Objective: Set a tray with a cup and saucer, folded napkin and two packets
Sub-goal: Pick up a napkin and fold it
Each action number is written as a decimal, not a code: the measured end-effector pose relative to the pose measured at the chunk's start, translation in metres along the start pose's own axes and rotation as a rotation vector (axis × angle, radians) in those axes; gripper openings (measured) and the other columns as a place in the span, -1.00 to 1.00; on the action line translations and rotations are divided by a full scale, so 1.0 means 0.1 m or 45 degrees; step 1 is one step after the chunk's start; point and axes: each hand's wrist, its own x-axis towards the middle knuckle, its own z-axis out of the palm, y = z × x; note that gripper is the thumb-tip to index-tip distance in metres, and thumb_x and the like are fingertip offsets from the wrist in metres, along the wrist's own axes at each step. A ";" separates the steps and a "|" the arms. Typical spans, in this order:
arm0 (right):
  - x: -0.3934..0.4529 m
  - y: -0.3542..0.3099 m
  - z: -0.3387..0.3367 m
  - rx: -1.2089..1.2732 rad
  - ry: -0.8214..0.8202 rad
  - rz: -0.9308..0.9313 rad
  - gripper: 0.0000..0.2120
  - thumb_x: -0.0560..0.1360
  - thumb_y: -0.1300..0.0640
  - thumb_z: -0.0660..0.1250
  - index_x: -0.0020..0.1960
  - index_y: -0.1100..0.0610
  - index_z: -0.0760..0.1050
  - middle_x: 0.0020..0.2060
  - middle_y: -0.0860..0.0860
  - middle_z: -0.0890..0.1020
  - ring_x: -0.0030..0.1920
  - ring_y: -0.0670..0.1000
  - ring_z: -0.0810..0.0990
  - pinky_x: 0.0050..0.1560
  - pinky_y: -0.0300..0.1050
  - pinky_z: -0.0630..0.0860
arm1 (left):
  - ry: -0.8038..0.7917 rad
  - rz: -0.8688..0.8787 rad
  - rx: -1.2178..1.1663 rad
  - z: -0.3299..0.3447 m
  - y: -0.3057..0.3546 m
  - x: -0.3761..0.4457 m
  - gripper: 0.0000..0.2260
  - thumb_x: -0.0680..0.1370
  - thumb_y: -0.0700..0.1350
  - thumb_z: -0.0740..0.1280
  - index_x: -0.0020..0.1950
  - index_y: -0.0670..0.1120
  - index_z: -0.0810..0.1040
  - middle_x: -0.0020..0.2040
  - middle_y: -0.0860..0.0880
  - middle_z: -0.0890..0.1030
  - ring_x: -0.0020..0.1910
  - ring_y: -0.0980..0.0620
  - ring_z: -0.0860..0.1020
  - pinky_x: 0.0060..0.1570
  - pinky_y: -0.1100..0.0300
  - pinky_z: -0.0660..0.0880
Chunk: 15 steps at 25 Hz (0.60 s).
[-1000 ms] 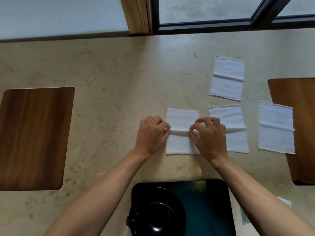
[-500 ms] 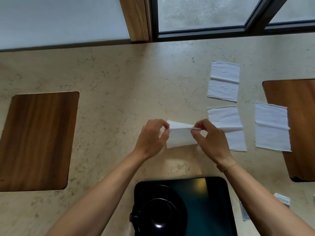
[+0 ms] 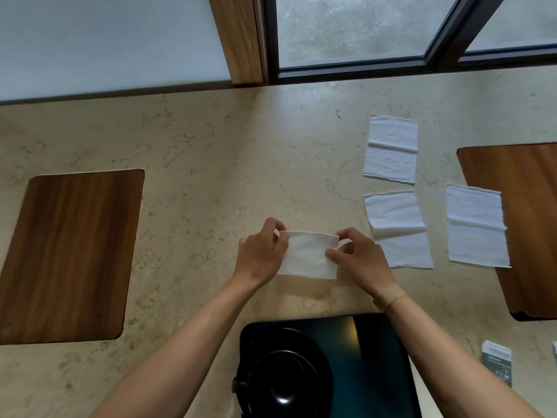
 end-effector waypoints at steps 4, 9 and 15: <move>0.10 0.05 0.10 -0.226 0.115 -0.062 -0.75 0.46 -0.01 0.34 0.11 -0.04 0.45 -0.28 -0.11 0.60 -0.26 -0.09 0.57 -0.27 -0.10 0.54 | 0.029 -0.007 0.115 0.05 -0.10 0.03 -0.78 0.51 0.06 0.31 0.12 0.16 0.38 -0.24 0.14 0.57 -0.26 0.25 0.53 0.05 0.05 0.32; 0.15 0.07 0.16 -0.475 0.238 -0.262 -0.65 0.49 0.02 0.35 0.25 0.00 0.42 -0.25 -0.02 0.62 -0.31 -0.01 0.57 -0.35 -0.16 0.50 | 0.145 0.081 0.254 0.09 -0.14 0.03 -0.63 0.46 0.00 0.41 0.23 0.13 0.42 -0.22 0.17 0.58 -0.23 0.21 0.54 -0.03 0.12 0.19; 0.16 0.04 0.20 -0.774 0.380 -0.354 -0.54 0.45 0.00 0.38 0.31 0.03 0.42 -0.31 0.01 0.61 -0.31 0.05 0.53 -0.27 -0.09 0.49 | 0.173 0.108 0.386 0.13 -0.15 0.06 -0.62 0.46 0.00 0.43 0.24 0.12 0.44 -0.18 0.15 0.59 -0.21 0.16 0.53 0.01 0.07 0.33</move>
